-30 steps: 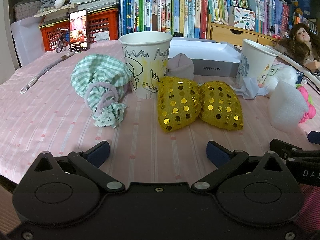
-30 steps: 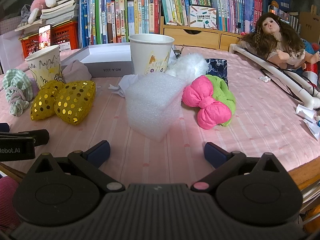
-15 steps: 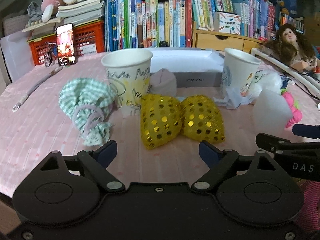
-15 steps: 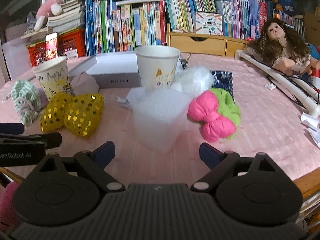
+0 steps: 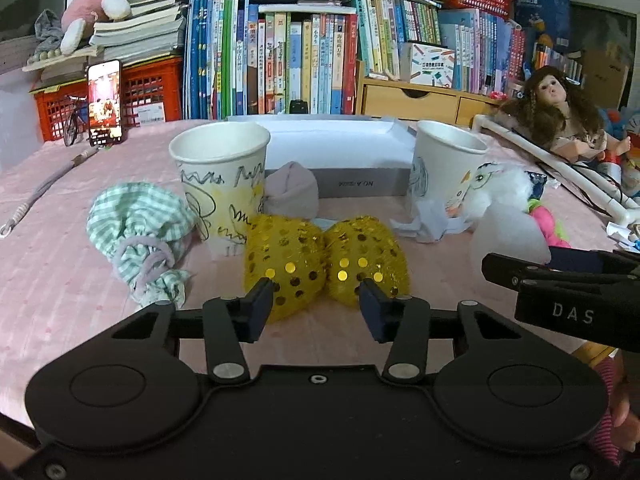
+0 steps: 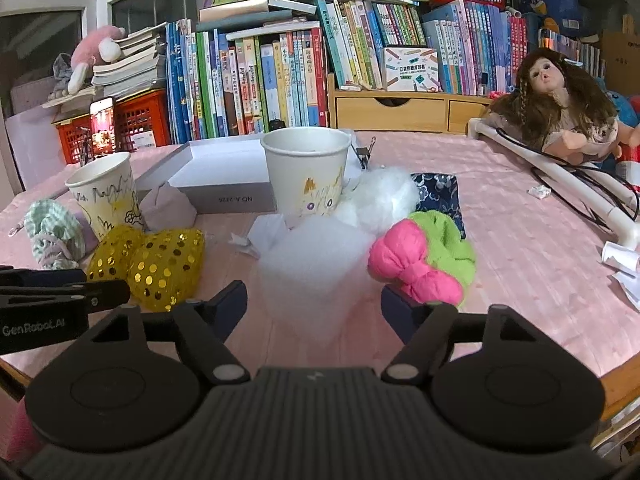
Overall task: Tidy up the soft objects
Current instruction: 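Lower the left tool onto the gold sequined pillow and close it, then carry the gold sequined pillow with the left tool into the white box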
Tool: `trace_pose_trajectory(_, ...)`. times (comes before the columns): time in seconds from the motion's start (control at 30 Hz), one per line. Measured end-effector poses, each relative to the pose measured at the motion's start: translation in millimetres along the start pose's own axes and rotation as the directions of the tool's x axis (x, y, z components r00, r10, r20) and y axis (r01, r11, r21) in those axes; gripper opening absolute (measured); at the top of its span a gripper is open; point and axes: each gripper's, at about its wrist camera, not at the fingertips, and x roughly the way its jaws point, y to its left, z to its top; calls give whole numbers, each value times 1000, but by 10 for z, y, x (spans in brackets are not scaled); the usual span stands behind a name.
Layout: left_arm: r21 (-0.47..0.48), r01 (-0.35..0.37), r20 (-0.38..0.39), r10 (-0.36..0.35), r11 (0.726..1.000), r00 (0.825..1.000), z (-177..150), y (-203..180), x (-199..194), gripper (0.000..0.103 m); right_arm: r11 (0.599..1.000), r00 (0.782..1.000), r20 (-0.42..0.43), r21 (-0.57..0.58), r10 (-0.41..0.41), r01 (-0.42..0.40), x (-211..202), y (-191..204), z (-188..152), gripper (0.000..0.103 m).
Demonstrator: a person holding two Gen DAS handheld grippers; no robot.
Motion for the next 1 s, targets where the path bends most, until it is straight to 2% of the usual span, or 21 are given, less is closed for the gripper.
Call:
trace_pose_trajectory(0.23, 3, -25, 39, 25, 1000, 999, 97, -9, 106, 49, 1000, 1000, 11, 1, 23, -23, 42, 17, 70, 70)
trace_pose_trajectory(0.37, 14, -38, 61, 37, 999, 997, 114, -30, 190, 60, 1000, 1000, 10, 0, 29, -29, 73, 55, 80, 58)
trace_pose_trajectory(0.47, 9, -51, 86, 50, 999, 995, 97, -31, 233, 73, 999, 999, 12, -5, 36, -36, 90, 70, 84, 58)
trace_pose_trajectory(0.57, -10, -35, 72, 36, 999, 997, 84, -9, 308, 73, 999, 999, 13, -3, 49, -49, 109, 72, 87, 57)
trace_pose_trajectory(0.63, -44, -10, 59, 12, 999, 998, 73, 27, 351, 69, 999, 998, 17, 0, 53, -53, 118, 75, 87, 57)
trace_pose_trajectory(0.73, -64, -5, 67, 9, 998, 998, 72, 59, 340, 48, 998, 998, 22, 6, 61, -61, 122, 79, 83, 56)
trace_pose_trajectory(0.8, -50, -25, 73, 29, 998, 997, 89, 57, 302, 27, 998, 997, 30, 13, 68, -68, 110, 82, 82, 55)
trace_pose_trajectory(0.9, -52, 6, 48, -4, 999, 999, 128, 66, 269, 26, 997, 996, 49, 8, 75, -75, 60, 99, 86, 55)
trace_pose_trajectory(1.0, -33, 10, 56, -8, 999, 998, 143, 30, 199, 26, 997, 995, 70, -1, 73, -73, 11, 115, 116, 55)
